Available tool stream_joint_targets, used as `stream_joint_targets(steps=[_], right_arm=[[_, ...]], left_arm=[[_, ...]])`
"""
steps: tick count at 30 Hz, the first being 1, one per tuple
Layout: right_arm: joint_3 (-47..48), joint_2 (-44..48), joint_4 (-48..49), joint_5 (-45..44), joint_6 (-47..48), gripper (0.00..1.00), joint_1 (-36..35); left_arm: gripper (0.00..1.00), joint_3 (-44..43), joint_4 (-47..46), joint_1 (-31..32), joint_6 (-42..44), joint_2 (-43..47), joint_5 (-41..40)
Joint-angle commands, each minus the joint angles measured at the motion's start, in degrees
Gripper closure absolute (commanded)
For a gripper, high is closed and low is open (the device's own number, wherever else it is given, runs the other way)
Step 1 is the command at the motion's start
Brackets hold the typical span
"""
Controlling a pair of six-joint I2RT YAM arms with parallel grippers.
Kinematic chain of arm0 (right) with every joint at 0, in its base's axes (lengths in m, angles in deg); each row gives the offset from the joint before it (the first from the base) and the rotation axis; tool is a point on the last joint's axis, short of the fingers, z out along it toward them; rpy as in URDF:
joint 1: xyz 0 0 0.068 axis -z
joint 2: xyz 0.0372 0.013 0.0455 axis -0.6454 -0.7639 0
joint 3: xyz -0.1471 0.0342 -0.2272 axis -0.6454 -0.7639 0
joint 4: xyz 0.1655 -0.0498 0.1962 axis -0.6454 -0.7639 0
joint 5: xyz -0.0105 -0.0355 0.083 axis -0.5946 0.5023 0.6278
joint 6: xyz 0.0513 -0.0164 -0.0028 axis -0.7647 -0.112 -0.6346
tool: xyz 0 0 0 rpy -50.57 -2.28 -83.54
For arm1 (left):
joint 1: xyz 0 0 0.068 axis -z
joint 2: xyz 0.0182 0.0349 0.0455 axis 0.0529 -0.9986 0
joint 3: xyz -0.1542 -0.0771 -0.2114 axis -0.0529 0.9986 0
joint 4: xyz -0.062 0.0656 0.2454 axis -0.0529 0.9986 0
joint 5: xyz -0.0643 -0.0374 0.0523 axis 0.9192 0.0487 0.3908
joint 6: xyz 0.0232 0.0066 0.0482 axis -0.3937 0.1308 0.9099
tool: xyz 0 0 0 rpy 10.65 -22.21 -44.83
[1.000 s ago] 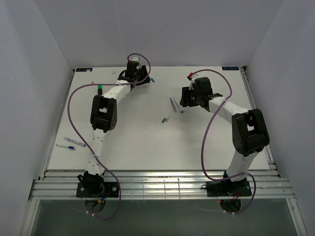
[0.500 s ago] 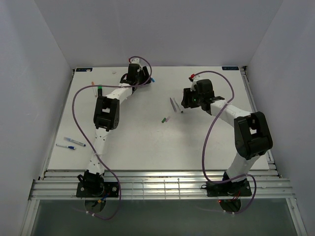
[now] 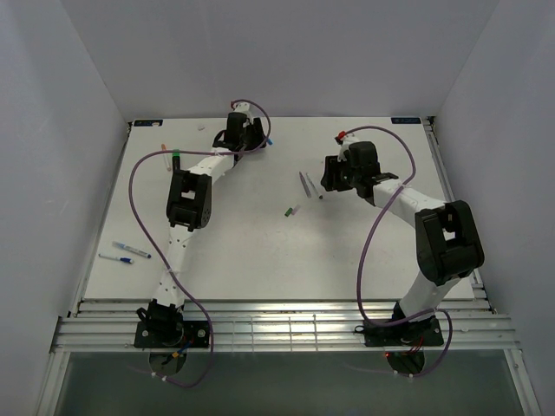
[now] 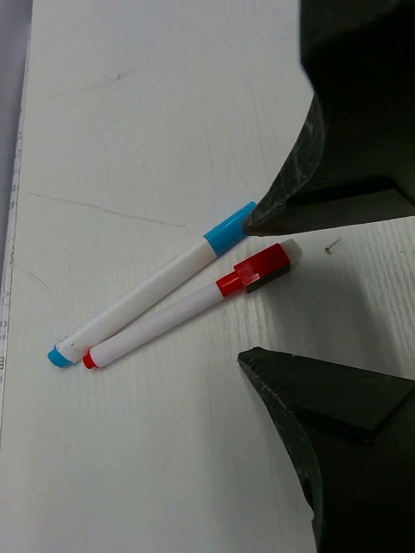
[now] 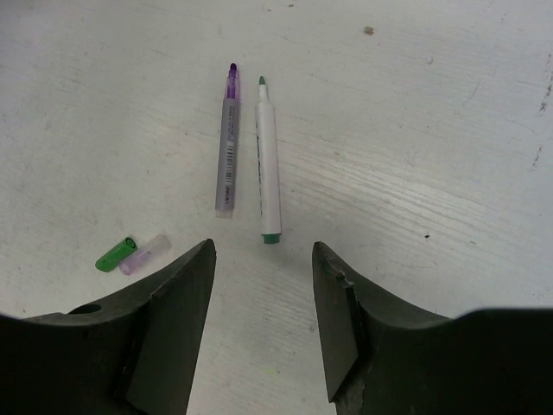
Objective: Open the pen caps
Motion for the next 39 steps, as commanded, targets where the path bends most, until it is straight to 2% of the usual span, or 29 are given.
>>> stream_joint_targets(steps=[1,10,15,21,32,34,39], right_arm=[[-1.15,3.03,2.99,-0.84,0.91,0.45,0.22],[-2.91,4.00,5.01,-0.13,0.39,0.45,0.22],[-3.26,4.17,5.01,-0.57,0.65,0.45,0.30],[-3.35,4.44,5.19,-0.31,0.74,0.45,0.30],[-3.61,4.79,5.10,-0.23,0.74,0.45,0.30],[-3.61,4.79,5.10,-0.22,0.74,0.45,0.30],[-3.88,4.97,5.19,-0.31,0.91,0.45,0.30]], left_arm=[[0.34,-2.55,1.84,0.93,5.86,-0.83,-1.37],[0.34,-2.64,2.46,1.55,9.47,-1.44,-2.26],[0.35,-1.59,2.99,1.55,8.68,-1.36,-7.17],[0.37,1.05,3.07,1.46,6.49,-0.22,-9.02],[0.43,1.93,2.99,1.46,5.60,0.66,-11.31],[0.50,1.93,2.90,1.46,5.95,0.66,-11.57],[0.50,2.01,2.81,1.46,6.74,0.75,-12.80]])
